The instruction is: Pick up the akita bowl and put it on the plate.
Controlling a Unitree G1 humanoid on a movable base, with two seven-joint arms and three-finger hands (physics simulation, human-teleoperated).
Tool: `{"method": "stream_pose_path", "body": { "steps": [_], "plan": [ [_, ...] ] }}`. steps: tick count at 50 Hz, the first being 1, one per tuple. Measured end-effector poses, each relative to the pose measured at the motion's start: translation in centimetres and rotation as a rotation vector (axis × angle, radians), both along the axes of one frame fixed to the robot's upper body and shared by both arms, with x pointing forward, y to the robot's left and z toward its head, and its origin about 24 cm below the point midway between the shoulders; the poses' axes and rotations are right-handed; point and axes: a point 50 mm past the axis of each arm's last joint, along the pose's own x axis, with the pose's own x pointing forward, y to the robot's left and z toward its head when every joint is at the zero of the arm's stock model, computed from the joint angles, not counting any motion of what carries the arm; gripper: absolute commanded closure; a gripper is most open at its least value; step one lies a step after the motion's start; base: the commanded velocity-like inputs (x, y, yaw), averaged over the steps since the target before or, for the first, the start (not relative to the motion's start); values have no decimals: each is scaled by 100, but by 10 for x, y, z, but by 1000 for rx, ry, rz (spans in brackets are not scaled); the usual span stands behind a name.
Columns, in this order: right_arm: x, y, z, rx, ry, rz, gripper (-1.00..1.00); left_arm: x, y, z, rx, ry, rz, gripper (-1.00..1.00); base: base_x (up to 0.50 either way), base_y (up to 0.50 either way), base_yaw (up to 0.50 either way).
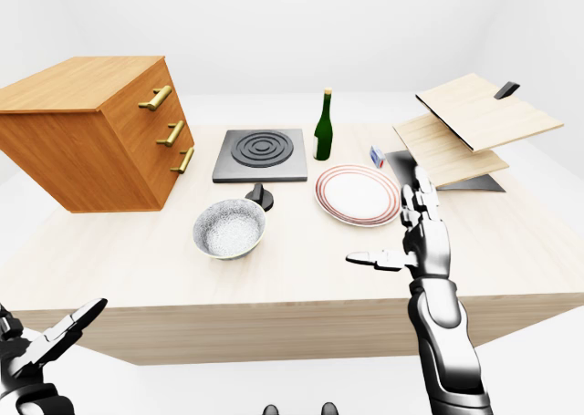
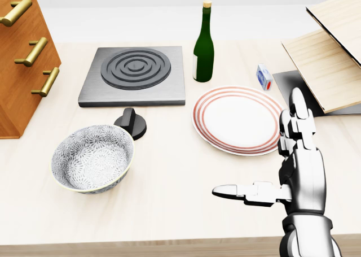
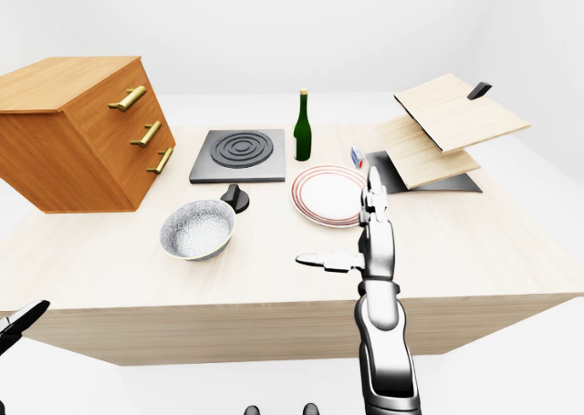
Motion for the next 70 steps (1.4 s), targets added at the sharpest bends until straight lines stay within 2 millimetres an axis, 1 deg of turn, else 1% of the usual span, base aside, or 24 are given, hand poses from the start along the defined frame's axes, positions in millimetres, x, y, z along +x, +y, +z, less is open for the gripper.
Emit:
{"method": "stream_pose_path", "body": {
  "steps": [15, 44, 70],
  "plan": [
    [1, 1, -2, -6, 11, 8, -97, 1, 1, -1, -4, 5, 3, -100, 0, 0, 0],
    [1, 1, -3, -9, 13, 12, -97, 1, 0, 1, 4, -2, 8, -100, 24, 0, 0],
    [1, 1, -3, -10, 14, 8, -97, 3, 1, -4, -13, 14, 4, -100, 25, 0, 0]
  ]
}}
